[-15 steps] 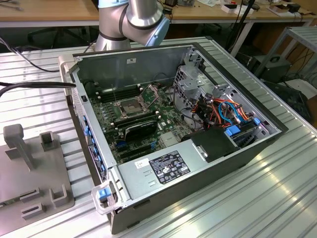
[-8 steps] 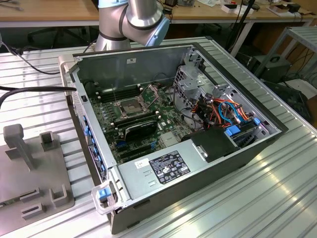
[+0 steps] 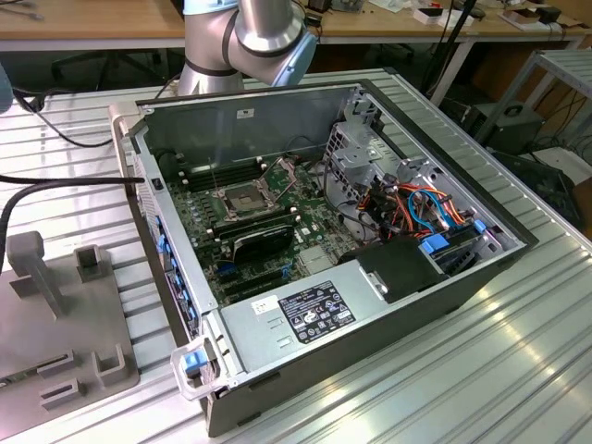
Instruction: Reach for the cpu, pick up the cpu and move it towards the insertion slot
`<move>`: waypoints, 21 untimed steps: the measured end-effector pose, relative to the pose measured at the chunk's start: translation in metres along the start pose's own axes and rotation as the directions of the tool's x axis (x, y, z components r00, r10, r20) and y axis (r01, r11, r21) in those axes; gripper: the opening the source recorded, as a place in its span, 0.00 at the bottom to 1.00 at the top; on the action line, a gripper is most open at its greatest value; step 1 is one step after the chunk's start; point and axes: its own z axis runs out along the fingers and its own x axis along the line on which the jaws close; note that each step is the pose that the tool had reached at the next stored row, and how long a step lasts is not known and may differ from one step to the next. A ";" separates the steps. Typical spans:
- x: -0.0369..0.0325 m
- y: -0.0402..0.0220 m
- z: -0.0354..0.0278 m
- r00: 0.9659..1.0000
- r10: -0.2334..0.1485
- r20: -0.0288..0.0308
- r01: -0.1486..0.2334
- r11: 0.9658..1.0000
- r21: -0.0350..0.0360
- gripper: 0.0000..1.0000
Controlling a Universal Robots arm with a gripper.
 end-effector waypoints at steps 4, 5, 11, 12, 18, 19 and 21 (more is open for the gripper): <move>-0.0001 -0.0002 0.0056 1.000 0.000 -0.002 0.000 1.000 0.000 0.67; -0.0001 -0.0002 0.0063 1.000 0.000 -0.002 0.000 1.000 0.000 0.67; -0.0001 -0.0002 0.0089 1.000 0.000 -0.003 0.000 1.000 0.000 0.67; -0.0001 -0.0002 0.0089 1.000 0.000 -0.003 0.000 1.000 0.000 0.67; -0.0001 -0.0003 0.0109 1.000 0.000 -0.003 0.000 1.000 0.000 0.67; -0.0001 -0.0003 0.0109 1.000 0.000 -0.003 0.000 1.000 0.000 0.67; -0.0001 -0.0003 0.0110 1.000 0.000 -0.003 0.000 1.000 0.000 0.66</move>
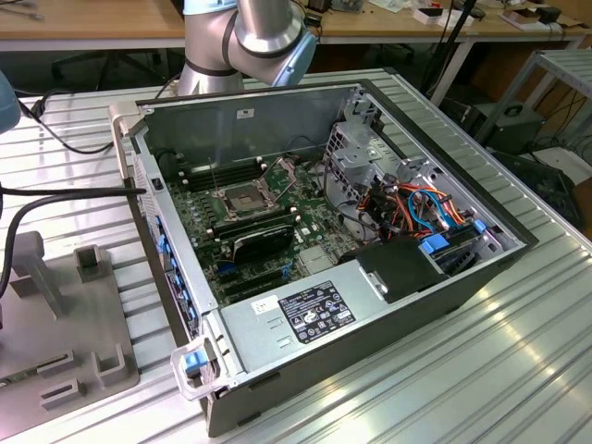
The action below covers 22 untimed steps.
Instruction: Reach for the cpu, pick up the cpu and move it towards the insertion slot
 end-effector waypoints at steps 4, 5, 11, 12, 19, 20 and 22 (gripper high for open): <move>0.0000 0.0001 -0.0004 1.000 0.000 0.000 0.000 1.000 -0.001 0.59; 0.0000 0.0000 -0.0005 1.000 0.000 0.000 0.000 1.000 -0.001 0.59; 0.0000 0.0000 -0.0012 1.000 0.000 0.000 0.000 1.000 -0.001 0.55; 0.0000 0.0000 -0.0019 1.000 0.000 0.000 0.000 1.000 -0.001 0.55; 0.0001 0.0003 -0.0130 1.000 0.000 0.000 0.000 1.000 -0.002 0.55; 0.0001 0.0003 -0.0142 1.000 0.000 0.000 0.000 1.000 -0.002 0.55; 0.0001 0.0004 -0.0166 1.000 0.000 0.000 0.000 1.000 -0.002 0.55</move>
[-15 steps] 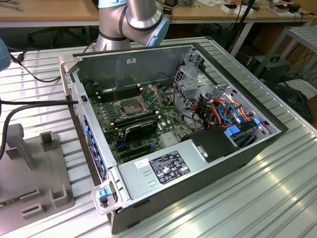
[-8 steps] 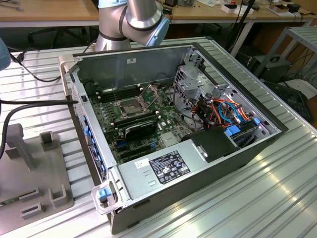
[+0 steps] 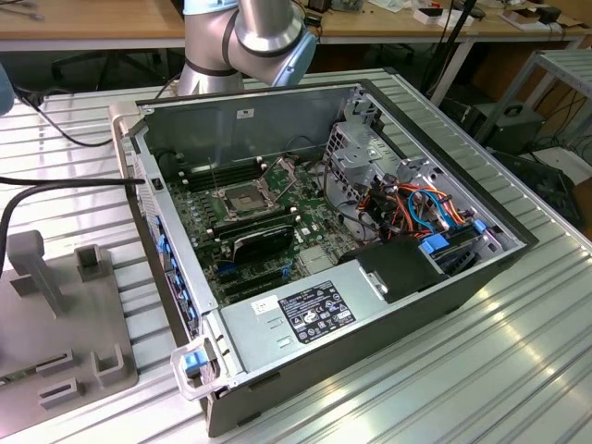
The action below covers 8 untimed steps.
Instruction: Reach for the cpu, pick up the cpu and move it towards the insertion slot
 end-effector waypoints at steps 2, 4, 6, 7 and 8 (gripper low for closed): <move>0.0000 0.0001 -0.0032 1.000 0.000 0.000 0.000 1.000 0.000 0.55; 0.0000 0.0002 -0.0064 1.000 0.000 0.000 0.000 1.000 0.000 0.55; 0.0000 0.0002 -0.0089 1.000 0.000 0.000 0.000 1.000 0.000 0.55; 0.0000 0.0002 -0.0089 1.000 0.000 0.000 0.000 1.000 0.000 0.55; 0.0000 0.0002 -0.0089 1.000 0.000 0.000 0.000 1.000 0.000 0.55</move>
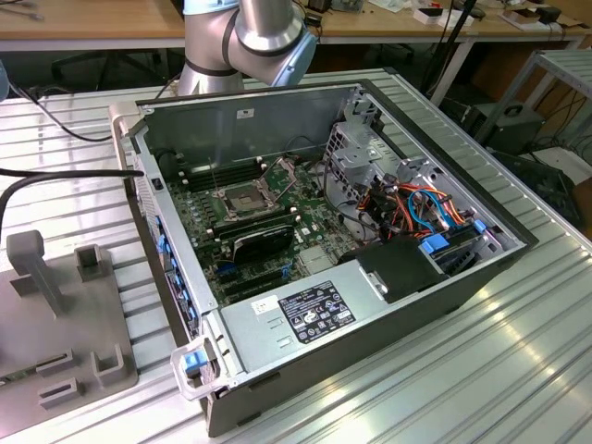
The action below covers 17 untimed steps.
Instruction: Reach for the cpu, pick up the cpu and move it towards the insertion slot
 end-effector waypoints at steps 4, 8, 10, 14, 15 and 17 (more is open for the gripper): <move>0.0001 0.0000 -0.0024 1.000 0.000 -0.001 0.000 1.000 0.000 0.55; 0.0001 0.0002 -0.0081 1.000 0.000 0.000 0.000 1.000 0.000 0.55; 0.0001 0.0002 -0.0103 1.000 0.000 0.000 0.000 1.000 0.000 0.55; -0.0002 0.0003 -0.0144 1.000 0.000 -0.004 0.000 1.000 0.000 0.55; -0.0003 0.0004 -0.0149 1.000 0.000 -0.004 0.000 1.000 0.000 0.55; -0.0002 0.0004 -0.0166 1.000 0.000 -0.004 0.000 1.000 0.000 0.55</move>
